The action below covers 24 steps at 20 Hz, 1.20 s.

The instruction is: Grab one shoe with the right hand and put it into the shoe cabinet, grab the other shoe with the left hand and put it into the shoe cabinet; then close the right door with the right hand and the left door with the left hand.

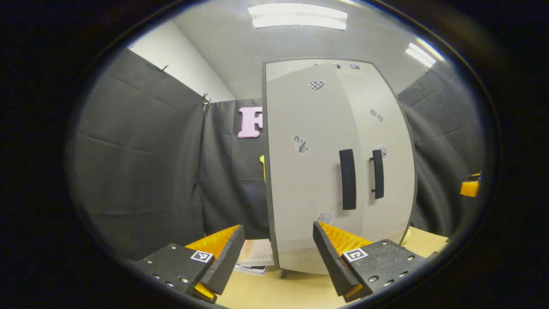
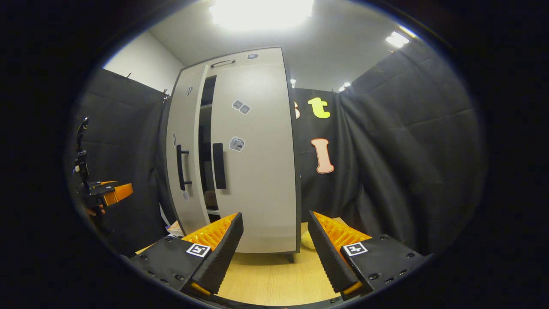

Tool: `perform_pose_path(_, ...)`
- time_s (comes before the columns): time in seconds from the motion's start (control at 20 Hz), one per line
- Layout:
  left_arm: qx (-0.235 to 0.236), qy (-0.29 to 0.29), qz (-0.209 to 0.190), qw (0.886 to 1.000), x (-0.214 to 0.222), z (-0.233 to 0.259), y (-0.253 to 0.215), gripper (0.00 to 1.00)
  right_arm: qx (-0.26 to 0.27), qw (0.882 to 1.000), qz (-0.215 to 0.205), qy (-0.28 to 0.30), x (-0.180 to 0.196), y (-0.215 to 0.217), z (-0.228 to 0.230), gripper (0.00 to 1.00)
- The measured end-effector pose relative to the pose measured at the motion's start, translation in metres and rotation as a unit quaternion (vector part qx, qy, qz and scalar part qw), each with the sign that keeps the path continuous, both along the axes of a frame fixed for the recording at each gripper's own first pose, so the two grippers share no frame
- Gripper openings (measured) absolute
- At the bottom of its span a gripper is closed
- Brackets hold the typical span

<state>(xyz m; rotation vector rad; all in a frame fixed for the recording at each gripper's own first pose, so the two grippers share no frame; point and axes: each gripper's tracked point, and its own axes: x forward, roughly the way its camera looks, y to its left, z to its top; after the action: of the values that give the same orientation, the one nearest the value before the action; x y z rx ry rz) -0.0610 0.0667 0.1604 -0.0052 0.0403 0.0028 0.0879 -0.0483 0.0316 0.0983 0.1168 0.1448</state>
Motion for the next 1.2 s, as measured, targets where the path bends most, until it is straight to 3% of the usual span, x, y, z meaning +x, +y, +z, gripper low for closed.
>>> perform_pose_path(0.05,0.002,-0.003,-0.001,1.0,-0.008,0.002,0.003,1.0,-0.001,1.0,0.001,-0.003,-0.007,0.002,0.002,0.96)
perform_pose_path(0.1,0.004,-0.004,-0.002,1.0,-0.015,0.004,0.005,0.94,-0.002,1.0,0.002,-0.007,-0.013,0.002,0.005,0.96)
perform_pose_path(0.15,0.007,-0.005,-0.003,1.0,-0.023,0.005,0.007,1.0,-0.002,1.0,0.004,-0.011,-0.019,0.003,0.007,0.96)
perform_pose_path(0.5,0.022,0.001,-0.002,1.0,-0.064,-0.002,0.029,1.0,-0.007,0.999,-0.001,-0.039,-0.052,0.006,0.027,0.96)
perform_pose_path(0.7,0.015,0.008,-0.002,1.0,-0.064,-0.011,0.035,1.0,-0.01,0.999,-0.011,-0.042,-0.063,0.004,0.029,0.92)
perform_pose_path(0.75,0.013,0.008,-0.001,1.0,-0.064,-0.011,0.037,1.0,-0.009,0.999,-0.011,-0.042,-0.064,0.004,0.029,0.96)
perform_pose_path(0.8,0.012,0.006,0.001,1.0,-0.065,-0.01,0.041,1.0,-0.009,0.999,-0.012,-0.041,-0.065,0.005,0.03,0.92)
perform_pose_path(0.95,0.013,0.002,0.007,1.0,-0.067,-0.007,0.046,1.0,-0.013,0.999,-0.014,-0.042,-0.065,0.004,0.032,0.96)
perform_pose_path(1.0,0.016,0.002,0.009,1.0,-0.07,-0.007,0.048,0.94,-0.012,0.999,-0.014,-0.043,-0.065,0.005,0.032,0.96)
perform_pose_path(1.15,0.021,0.003,0.009,1.0,-0.073,-0.005,0.049,0.94,-0.009,0.999,-0.015,-0.045,-0.063,0.006,0.033,0.96)
perform_pose_path(1.2,0.022,0.003,0.008,1.0,-0.073,-0.005,0.05,1.0,-0.009,0.999,-0.015,-0.045,-0.062,0.006,0.032,0.96)
